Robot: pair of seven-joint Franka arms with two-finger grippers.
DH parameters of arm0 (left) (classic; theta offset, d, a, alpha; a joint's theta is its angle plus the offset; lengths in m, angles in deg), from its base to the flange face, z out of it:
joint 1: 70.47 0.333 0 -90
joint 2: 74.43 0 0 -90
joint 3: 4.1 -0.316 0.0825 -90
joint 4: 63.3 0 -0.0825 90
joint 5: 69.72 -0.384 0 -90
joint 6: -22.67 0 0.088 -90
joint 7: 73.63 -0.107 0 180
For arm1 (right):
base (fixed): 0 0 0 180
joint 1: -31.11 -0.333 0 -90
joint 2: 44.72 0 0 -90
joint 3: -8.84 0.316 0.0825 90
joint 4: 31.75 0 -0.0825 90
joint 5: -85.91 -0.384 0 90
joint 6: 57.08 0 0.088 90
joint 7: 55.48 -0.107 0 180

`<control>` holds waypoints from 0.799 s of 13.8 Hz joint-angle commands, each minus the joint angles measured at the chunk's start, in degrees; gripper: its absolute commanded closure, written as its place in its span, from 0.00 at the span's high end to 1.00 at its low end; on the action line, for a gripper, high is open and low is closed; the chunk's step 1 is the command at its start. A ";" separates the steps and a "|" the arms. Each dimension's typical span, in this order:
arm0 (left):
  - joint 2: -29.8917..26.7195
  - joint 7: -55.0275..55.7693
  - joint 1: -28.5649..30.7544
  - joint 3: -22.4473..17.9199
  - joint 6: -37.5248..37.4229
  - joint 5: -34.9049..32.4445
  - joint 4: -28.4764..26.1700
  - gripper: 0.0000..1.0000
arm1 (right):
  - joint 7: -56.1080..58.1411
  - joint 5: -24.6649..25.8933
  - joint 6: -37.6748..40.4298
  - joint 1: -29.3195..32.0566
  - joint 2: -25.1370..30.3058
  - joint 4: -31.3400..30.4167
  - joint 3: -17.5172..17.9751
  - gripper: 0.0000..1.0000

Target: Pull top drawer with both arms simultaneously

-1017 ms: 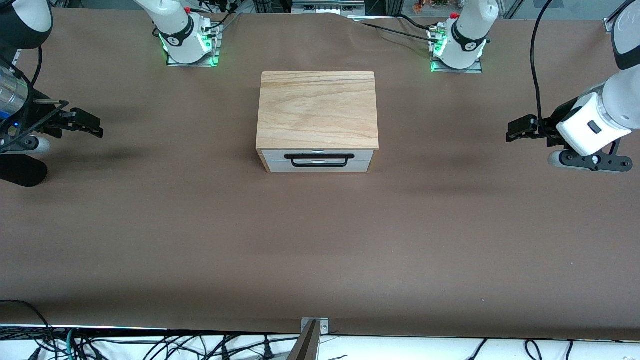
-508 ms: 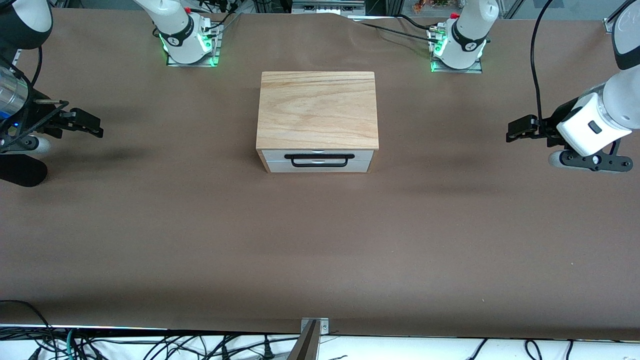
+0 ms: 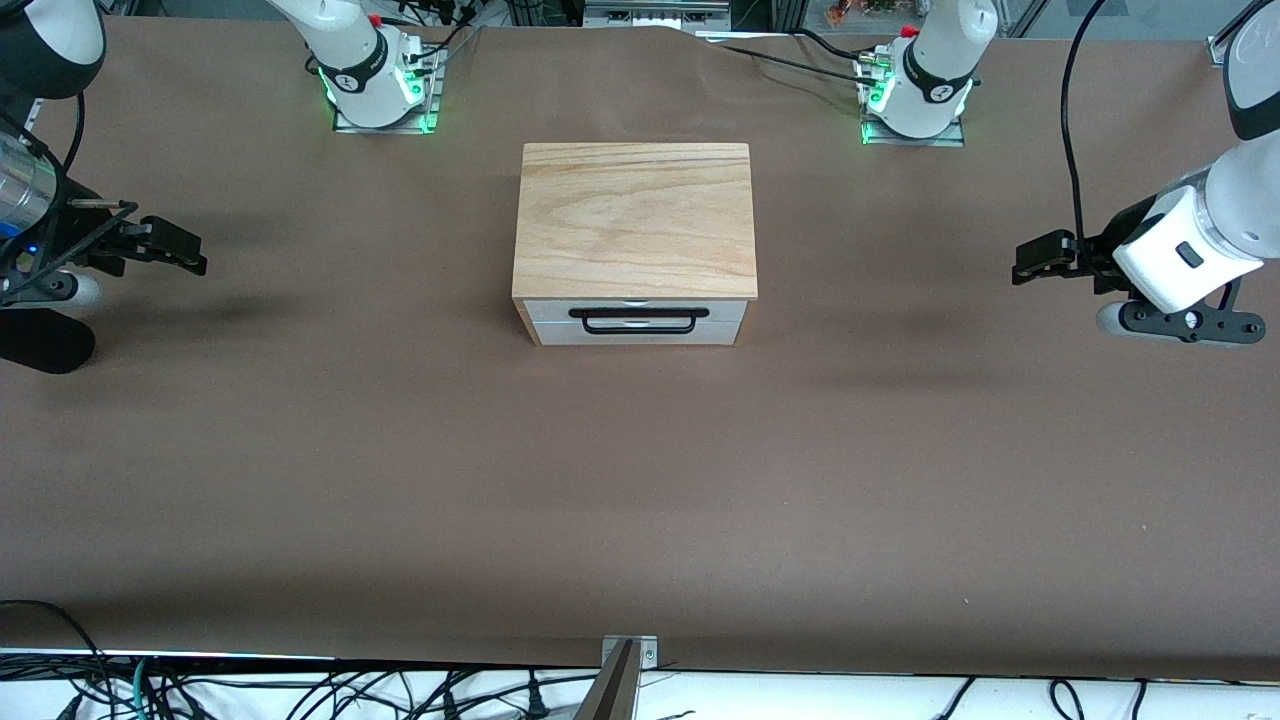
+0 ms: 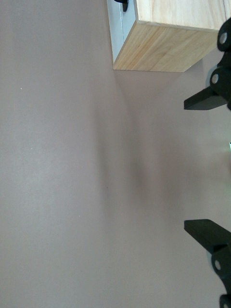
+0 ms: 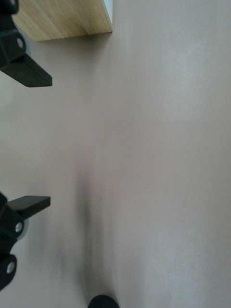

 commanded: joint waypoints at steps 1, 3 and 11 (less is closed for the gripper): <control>0.93 0.36 0.29 0.10 -1.10 0.78 2.03 1.00 | -0.50 0.32 -0.15 0.09 1.11 -1.06 0.01 1.00; 0.93 0.36 0.29 0.10 -1.10 0.78 2.03 1.00 | -0.50 0.32 -0.06 0.09 1.20 -1.06 0.10 1.00; 2.07 0.27 0.20 0.10 -1.10 1.74 2.03 1.00 | 0.20 0.24 1.16 -0.70 0.76 -0.98 0.54 1.00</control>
